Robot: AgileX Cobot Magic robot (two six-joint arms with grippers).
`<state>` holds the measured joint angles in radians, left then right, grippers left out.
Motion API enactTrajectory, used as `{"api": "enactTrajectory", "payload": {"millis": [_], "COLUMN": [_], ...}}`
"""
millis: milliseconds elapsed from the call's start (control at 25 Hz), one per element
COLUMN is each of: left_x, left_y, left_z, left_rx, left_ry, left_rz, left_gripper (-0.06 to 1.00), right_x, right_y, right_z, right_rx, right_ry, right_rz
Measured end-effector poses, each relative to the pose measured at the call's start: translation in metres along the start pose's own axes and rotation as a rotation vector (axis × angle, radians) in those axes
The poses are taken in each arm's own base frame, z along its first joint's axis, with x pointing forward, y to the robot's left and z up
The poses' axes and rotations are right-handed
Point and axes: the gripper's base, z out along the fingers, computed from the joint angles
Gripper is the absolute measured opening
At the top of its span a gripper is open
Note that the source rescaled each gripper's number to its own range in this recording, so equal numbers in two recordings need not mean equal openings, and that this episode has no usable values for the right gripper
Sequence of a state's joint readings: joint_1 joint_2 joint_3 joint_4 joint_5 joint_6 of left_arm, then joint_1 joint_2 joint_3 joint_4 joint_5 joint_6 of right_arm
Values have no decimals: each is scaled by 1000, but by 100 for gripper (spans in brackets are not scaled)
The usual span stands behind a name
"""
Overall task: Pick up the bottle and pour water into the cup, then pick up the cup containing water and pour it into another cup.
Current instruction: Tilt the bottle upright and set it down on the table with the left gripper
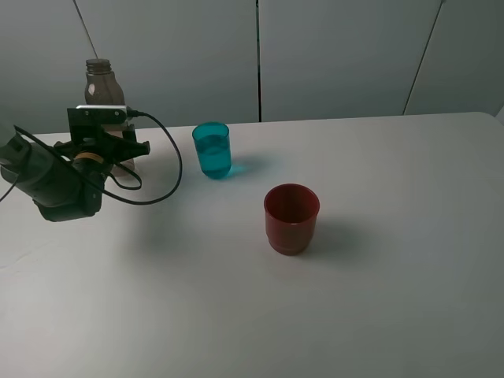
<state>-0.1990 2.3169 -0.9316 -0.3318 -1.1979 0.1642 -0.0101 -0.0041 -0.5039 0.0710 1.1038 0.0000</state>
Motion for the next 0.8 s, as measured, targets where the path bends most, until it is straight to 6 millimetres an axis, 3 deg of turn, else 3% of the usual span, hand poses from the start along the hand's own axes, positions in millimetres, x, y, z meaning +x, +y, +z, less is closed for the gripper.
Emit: {"api": "enactTrajectory", "payload": {"millis": [800], "left_x": [9], "left_y": [2], "left_z": [0], "left_rx": [-32], "left_ry": [-12], "left_rz": [-28], "left_gripper": [0], "right_x": [0], "right_y": [0], "right_z": [0], "right_rx": [0], "right_ry": [0], "right_rz": [-7]}}
